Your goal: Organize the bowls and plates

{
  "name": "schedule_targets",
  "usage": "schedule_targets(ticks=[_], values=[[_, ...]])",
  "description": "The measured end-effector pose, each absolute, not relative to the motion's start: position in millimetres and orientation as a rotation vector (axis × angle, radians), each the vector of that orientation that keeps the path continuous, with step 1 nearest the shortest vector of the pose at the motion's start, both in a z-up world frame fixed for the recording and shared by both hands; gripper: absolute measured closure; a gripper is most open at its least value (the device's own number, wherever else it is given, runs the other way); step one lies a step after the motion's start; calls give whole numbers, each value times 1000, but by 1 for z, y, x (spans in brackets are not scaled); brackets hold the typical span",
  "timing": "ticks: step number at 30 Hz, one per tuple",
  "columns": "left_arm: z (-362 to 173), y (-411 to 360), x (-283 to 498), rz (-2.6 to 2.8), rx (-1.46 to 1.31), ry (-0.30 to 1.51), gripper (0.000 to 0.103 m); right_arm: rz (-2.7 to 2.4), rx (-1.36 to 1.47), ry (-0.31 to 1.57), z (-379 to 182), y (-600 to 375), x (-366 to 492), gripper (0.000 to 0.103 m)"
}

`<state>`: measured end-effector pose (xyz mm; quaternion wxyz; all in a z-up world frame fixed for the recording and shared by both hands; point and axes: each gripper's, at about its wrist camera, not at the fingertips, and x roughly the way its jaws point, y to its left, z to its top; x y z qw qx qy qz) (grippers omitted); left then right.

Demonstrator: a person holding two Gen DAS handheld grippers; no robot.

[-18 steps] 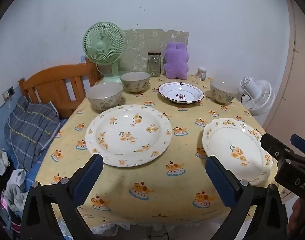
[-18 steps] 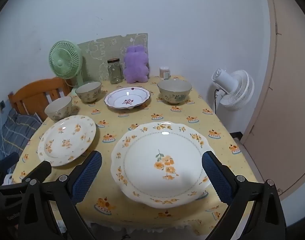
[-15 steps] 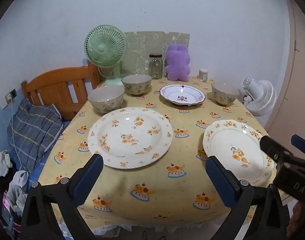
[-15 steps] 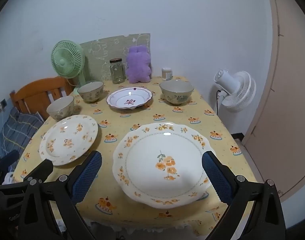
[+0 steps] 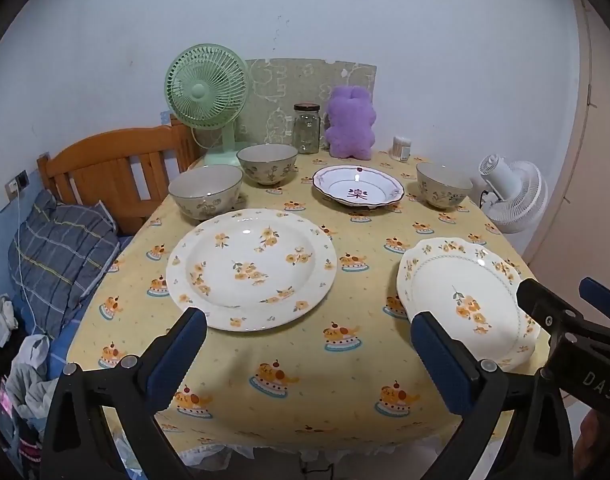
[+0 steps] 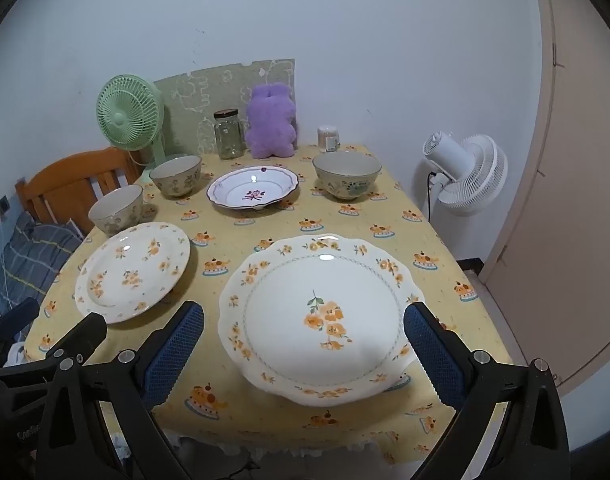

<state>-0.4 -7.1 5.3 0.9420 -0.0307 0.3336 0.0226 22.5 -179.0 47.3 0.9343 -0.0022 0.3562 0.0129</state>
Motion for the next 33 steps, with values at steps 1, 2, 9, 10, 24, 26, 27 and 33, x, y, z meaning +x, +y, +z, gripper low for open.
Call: schedule_targets(ticks=[1, 2, 9, 10, 24, 26, 27, 33], values=[[5, -7, -1, 45, -66, 681, 0, 26, -9, 728, 47, -178, 22, 2], [5, -7, -1, 45, -68, 681, 0, 25, -13, 726, 47, -177, 22, 2], [6, -6, -1, 46, -63, 671, 0, 23, -14, 720, 50, -175, 22, 2], [6, -6, -2, 44, -64, 671, 0, 22, -15, 722, 50, -175, 22, 2], [5, -1, -4, 59, -71, 676, 0, 36, -27, 714, 52, -169, 17, 2], [5, -1, -4, 58, -71, 675, 0, 35, -26, 714, 52, -169, 17, 2], [5, -1, -4, 57, -71, 675, 0, 35, -26, 714, 52, -168, 17, 2], [5, -1, -4, 57, -71, 675, 0, 34, -26, 711, 52, -169, 15, 2]])
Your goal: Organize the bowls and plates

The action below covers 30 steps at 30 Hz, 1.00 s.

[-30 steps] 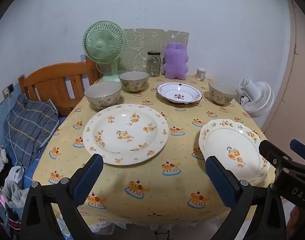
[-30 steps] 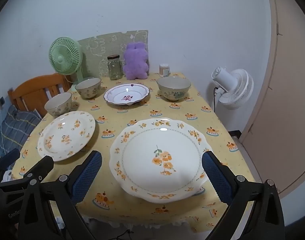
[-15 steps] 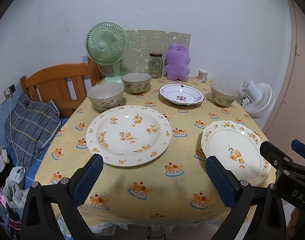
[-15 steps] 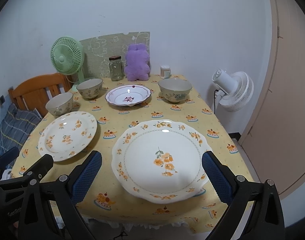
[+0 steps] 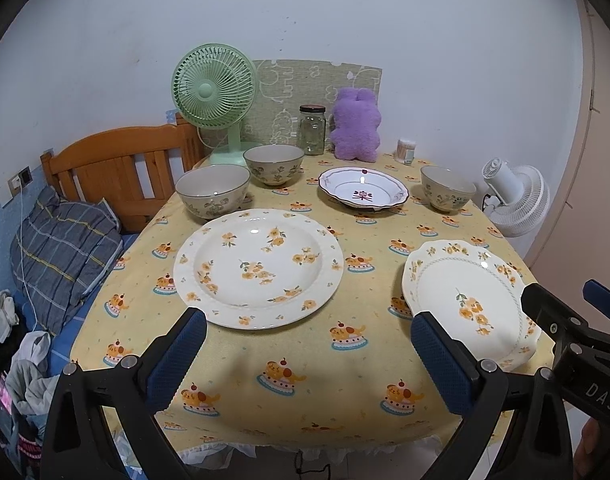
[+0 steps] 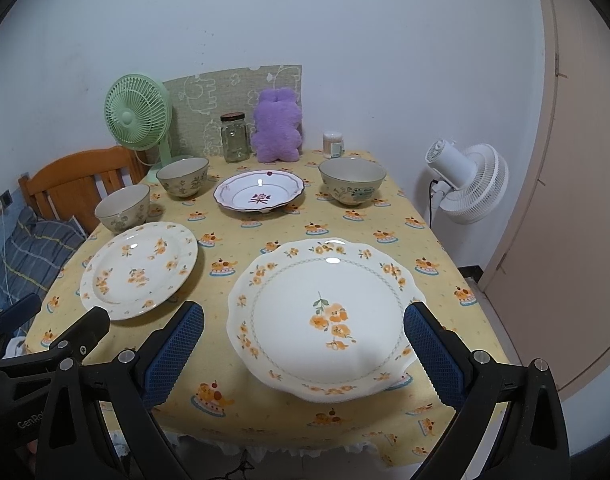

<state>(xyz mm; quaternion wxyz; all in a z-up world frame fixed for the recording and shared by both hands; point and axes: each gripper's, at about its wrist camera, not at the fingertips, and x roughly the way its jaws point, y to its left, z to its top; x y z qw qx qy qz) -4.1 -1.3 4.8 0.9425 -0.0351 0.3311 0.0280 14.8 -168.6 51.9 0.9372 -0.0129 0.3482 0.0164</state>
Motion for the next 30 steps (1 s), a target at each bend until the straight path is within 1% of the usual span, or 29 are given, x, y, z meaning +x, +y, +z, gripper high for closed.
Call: schedule_targets(ticks=[30], values=[[7, 0, -7, 53, -70, 664, 0, 36, -28, 704, 54, -167, 9, 2]])
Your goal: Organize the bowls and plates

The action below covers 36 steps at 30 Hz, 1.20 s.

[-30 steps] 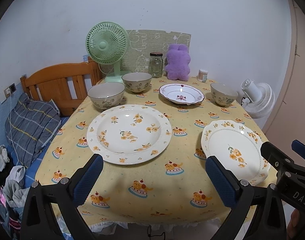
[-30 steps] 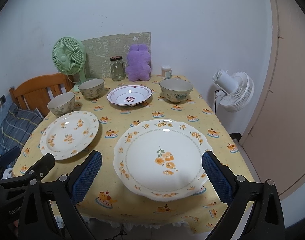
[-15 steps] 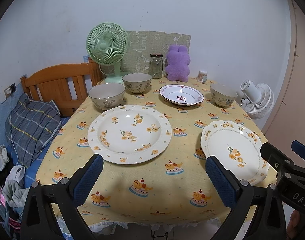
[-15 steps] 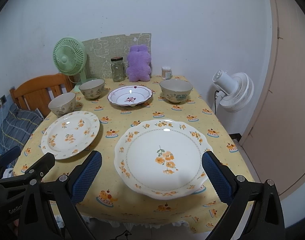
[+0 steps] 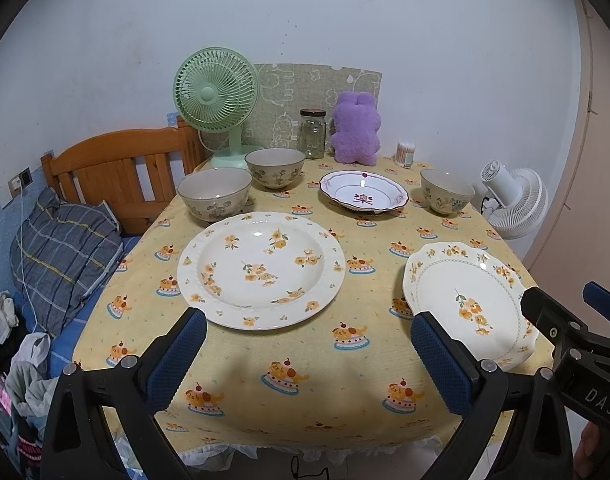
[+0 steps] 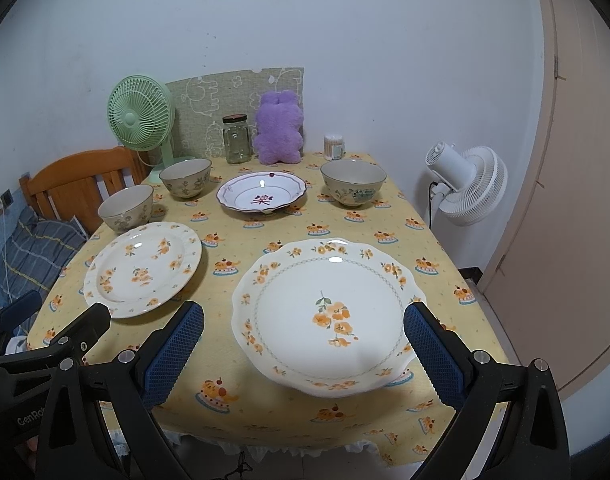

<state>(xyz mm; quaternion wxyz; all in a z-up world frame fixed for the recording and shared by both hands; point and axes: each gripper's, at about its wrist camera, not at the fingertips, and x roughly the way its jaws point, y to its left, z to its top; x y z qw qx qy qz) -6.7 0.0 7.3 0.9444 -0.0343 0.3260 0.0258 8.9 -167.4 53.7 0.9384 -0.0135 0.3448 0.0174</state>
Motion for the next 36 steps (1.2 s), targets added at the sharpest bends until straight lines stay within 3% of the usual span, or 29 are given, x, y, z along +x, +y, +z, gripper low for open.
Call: schedule_targets(ticks=[22, 36], values=[[-2, 24, 10, 16, -59, 682, 3, -14, -20, 735, 49, -141, 18, 2], [-11, -9, 38, -33, -31, 727, 9, -74, -2, 763, 37, -166, 37, 2]])
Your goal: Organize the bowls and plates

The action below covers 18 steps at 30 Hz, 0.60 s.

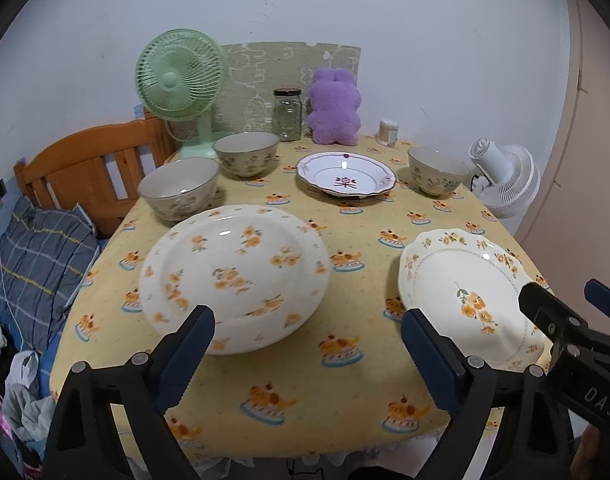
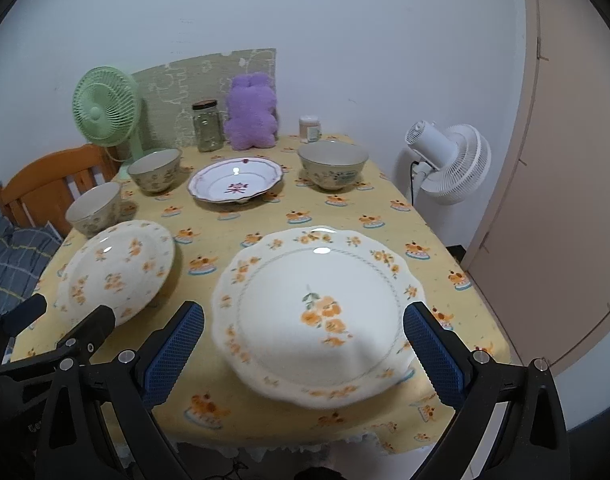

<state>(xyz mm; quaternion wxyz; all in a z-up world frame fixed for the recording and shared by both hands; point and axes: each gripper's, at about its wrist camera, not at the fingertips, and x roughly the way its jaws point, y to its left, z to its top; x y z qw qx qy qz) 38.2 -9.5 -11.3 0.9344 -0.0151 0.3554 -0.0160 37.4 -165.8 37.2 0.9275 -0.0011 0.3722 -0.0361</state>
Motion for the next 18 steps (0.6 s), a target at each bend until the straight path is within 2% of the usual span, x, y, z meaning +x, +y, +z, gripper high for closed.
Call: schedule_targets(ticks=[4, 18], values=[[-16, -29, 57, -35, -20, 745, 10, -75, 17, 790, 29, -186, 60, 7], [-48, -93, 124, -34, -26, 871, 15, -63, 9, 925, -8, -248, 134, 12]])
